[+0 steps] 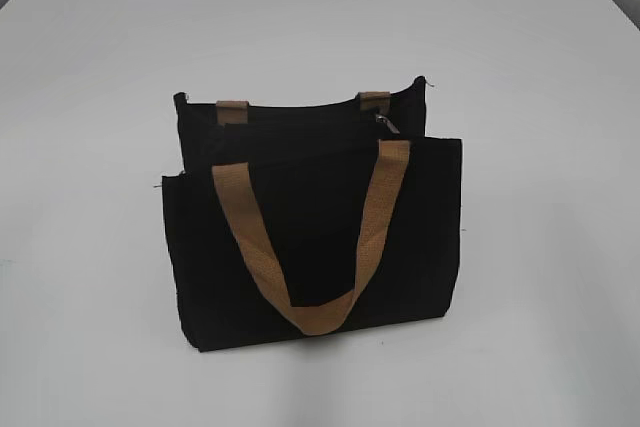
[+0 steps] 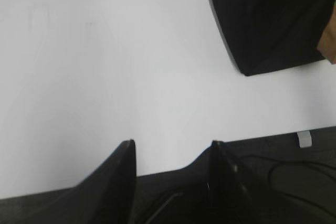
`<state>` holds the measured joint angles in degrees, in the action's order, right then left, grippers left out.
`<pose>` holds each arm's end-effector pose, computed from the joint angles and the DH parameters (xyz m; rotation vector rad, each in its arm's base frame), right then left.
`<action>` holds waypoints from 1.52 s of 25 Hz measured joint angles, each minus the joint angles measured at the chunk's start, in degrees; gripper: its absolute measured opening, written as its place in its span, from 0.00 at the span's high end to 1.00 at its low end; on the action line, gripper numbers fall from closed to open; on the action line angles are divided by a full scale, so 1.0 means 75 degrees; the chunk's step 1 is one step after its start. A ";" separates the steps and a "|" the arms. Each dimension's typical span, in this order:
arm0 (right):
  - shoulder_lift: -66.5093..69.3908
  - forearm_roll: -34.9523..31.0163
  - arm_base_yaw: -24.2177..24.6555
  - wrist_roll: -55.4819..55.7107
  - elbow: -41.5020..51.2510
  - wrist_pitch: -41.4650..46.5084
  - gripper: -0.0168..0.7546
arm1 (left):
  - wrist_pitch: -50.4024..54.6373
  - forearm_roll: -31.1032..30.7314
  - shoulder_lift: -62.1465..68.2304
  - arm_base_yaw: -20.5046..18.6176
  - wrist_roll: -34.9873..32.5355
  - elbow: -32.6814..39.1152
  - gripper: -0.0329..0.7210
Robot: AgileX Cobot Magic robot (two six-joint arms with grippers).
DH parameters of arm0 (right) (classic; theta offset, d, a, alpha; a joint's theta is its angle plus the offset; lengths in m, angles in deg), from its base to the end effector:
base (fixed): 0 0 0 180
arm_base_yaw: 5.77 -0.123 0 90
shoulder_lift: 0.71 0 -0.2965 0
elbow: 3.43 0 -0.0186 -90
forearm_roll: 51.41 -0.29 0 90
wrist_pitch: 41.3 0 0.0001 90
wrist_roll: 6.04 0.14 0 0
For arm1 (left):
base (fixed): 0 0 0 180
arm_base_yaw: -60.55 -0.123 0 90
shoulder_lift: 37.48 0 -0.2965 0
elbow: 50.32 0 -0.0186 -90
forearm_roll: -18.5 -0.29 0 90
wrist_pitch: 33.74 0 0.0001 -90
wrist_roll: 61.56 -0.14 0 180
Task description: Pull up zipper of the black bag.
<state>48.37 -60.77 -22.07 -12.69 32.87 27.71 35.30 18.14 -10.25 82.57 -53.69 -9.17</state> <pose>0.1415 0.0635 0.2644 -0.5050 2.6500 0.2749 0.0872 -0.0344 0.2797 0.2970 2.3933 -0.2345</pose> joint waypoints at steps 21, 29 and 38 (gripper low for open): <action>-0.4796 0.0209 0.0000 0.0038 0.1814 -0.0794 0.46 | -0.1093 -0.0009 -0.2413 0.0000 -0.0752 0.0818 0.51; -0.4796 0.0209 0.0000 0.0038 0.1814 -0.0803 0.46 | -0.1107 0.0049 -0.2413 0.0000 -0.0802 0.0818 0.51; -0.4853 0.0191 0.1160 0.0045 0.1814 -0.0810 0.46 | -0.1113 0.0049 -0.2422 -0.0697 -0.0802 0.0818 0.52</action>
<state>11.97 -59.34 -13.37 -12.35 46.47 21.64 26.95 18.50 -28.42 77.35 -59.70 -3.03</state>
